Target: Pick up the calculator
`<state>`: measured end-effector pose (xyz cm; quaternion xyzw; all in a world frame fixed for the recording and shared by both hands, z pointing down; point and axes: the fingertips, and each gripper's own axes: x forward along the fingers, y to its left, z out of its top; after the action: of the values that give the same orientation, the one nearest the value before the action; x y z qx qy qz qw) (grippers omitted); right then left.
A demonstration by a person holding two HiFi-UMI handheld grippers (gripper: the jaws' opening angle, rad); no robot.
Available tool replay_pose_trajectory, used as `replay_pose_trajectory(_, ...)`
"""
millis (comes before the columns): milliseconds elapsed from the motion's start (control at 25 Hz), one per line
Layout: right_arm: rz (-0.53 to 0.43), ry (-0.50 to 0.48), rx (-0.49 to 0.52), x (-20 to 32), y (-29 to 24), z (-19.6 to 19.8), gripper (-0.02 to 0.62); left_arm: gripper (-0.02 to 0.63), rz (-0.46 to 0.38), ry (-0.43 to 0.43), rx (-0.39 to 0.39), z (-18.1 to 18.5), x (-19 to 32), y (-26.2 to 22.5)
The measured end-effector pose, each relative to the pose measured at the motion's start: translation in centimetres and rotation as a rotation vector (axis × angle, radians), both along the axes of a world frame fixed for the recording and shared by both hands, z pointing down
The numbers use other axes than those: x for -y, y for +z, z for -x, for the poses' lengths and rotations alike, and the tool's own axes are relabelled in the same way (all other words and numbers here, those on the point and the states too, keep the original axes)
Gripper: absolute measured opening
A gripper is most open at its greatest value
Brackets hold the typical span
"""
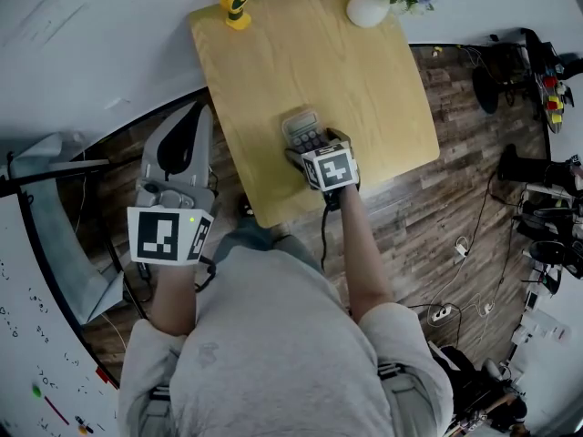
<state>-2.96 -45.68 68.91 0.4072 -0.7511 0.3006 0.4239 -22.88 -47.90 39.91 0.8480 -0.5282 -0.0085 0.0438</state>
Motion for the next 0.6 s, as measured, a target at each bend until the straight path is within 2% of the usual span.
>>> replay_pose_trajectory(320, -0.010, -0.003, -0.010, 0.13, 0.38, 0.04, 0.508, 0.005, 0.008, -0.007, -0.008, 0.33, 0.19, 0.37)
replay_pose_trajectory(600, -0.022, -0.001, -0.002, 0.23, 0.20, 0.13, 0.493, 0.005, 0.000, 0.009, -0.012, -0.16, 0.15, 0.20)
